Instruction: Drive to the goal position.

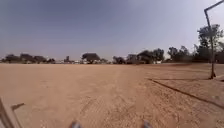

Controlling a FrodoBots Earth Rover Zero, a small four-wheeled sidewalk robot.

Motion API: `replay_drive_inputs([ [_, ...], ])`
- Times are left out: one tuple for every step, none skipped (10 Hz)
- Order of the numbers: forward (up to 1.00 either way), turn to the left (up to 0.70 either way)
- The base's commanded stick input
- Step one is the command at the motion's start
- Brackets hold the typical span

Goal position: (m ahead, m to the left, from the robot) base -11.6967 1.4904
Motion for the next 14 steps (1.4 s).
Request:
replay_drive_inputs([
  [0.0, 0.0],
  [0.0, 0.0],
  [0.0, 0.0],
  [0.0, 0.0],
  [0.0, 0.19],
  [0.0, 0.45],
  [0.0, 0.45],
  [0.0, 0.45],
  [0.0, 0.45],
  [0.0, 0.45],
  [0.0, 0.45],
  [0.0, 0.45],
  [0.0, 0.45],
  [0.0, 0.45],
])
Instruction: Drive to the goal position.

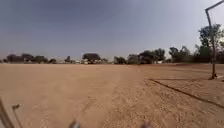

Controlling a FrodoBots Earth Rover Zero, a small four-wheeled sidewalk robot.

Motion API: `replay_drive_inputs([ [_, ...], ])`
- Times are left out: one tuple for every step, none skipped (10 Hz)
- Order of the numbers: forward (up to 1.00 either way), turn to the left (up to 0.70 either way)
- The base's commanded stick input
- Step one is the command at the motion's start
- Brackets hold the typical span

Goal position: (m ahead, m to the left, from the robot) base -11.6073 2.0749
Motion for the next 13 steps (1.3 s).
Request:
replay_drive_inputs([
  [0.0, 0.45],
  [0.0, 0.45],
  [0.0, 0.45],
  [0.0, 0.45],
  [0.0, 0.45],
  [0.0, 0.45],
  [0.0, 0.45],
  [0.0, 0.45],
  [0.0, 0.45],
  [0.0, 0.45],
  [0.0, 0.45],
  [0.0, 0.45],
  [0.0, 0.45],
])
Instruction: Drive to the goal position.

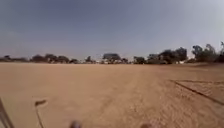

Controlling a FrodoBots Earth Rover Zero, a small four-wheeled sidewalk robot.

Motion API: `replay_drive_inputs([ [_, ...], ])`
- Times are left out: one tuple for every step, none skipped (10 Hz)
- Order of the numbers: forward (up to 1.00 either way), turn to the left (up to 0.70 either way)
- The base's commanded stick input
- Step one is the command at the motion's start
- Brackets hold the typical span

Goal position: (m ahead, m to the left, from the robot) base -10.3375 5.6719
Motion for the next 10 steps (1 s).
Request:
replay_drive_inputs([
  [0.0, 0.45],
  [0.0, 0.45],
  [0.0, 0.45],
  [0.0, 0.45],
  [0.0, 0.45],
  [0.0, 0.45],
  [0.0, 0.45],
  [0.0, 0.45],
  [0.0, 0.45],
  [0.0, 0.45],
])
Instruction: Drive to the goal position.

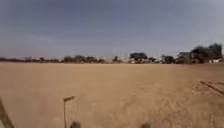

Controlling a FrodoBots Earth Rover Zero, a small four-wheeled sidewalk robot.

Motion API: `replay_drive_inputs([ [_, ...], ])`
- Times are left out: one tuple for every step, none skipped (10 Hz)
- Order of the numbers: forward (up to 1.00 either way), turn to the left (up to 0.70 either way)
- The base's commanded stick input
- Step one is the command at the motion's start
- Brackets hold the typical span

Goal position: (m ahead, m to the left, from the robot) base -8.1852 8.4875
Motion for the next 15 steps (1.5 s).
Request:
replay_drive_inputs([
  [0.0, 0.45],
  [0.0, 0.45],
  [0.0, 0.45],
  [0.0, 0.45],
  [0.0, 0.45],
  [0.0, 0.45],
  [0.0, 0.45],
  [0.0, 0.45],
  [0.0, 0.45],
  [0.0, 0.45],
  [0.0, 0.45],
  [0.0, 0.45],
  [0.0, 0.45],
  [0.0, 0.45],
  [0.0, 0.45],
])
